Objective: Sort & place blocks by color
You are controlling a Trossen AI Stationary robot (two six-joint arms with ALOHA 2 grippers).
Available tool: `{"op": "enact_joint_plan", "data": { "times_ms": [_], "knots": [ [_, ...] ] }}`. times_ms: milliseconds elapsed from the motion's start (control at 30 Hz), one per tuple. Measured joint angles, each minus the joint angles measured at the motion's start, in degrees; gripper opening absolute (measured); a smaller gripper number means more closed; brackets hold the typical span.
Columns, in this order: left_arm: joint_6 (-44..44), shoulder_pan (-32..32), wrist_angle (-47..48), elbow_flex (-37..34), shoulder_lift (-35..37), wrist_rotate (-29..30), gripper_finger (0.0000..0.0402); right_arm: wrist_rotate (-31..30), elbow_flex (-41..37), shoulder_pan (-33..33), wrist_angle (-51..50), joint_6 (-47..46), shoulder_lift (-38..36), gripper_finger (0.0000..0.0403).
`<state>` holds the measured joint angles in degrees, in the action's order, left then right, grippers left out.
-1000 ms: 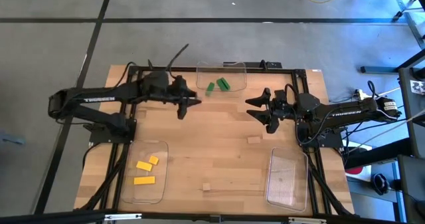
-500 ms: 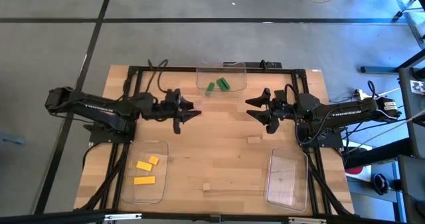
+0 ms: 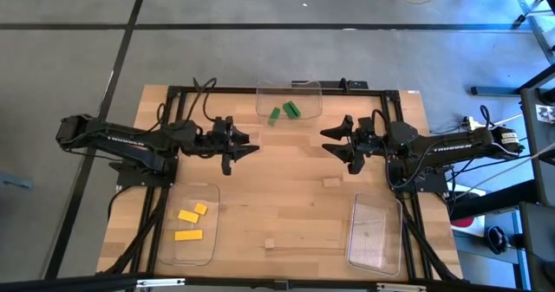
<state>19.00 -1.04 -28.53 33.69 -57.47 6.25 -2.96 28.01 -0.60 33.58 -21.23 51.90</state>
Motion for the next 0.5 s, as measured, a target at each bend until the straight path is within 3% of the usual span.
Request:
{"op": "enact_joint_plan", "data": {
  "times_ms": [200, 300, 500],
  "knots": [
    [0.0, 0.0, -0.3, 0.1, -0.4, -0.2, 0.0118, 0.6, 2.9, 0.0, -4.7, -2.2, 3.6, 0.0247],
    [0.0, 0.0, 0.5, 1.0, -2.4, -1.0, 0.0118, 2.1, 8.2, 0.0, -10.2, 0.8, 8.7, 0.0247],
    [-0.1, -0.1, 1.3, 4.6, -9.0, -3.0, 0.0118, 2.8, 16.9, 0.0, -10.7, 3.6, 19.2, 0.0247]
  ]
}}
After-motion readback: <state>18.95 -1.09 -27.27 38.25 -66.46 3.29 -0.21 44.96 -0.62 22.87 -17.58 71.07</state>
